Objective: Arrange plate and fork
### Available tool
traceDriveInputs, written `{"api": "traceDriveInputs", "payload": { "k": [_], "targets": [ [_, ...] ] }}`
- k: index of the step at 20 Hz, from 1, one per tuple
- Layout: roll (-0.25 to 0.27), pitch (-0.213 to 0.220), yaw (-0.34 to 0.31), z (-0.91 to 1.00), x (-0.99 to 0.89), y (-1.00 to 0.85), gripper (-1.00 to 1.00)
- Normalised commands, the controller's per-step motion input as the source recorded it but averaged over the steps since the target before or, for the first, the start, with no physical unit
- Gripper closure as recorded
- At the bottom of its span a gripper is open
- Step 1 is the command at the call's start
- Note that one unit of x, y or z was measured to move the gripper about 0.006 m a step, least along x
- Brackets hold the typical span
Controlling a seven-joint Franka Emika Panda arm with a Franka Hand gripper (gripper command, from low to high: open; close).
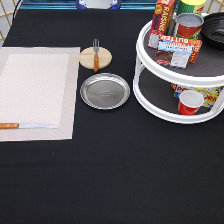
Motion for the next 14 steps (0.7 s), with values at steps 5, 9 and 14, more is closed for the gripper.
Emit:
{"api": "traceDriveInputs", "payload": {
  "k": [5, 9, 14],
  "targets": [
    [0.023, 0.004, 0.000, 0.01, 0.14, -0.15, -1.00],
    [0.053, 0.010, 0.000, 0.11, 0.47, -0.39, -1.00],
    [0.044, 0.039, 0.008, 0.14, 0.81, -0.40, -1.00]
  ]
}}
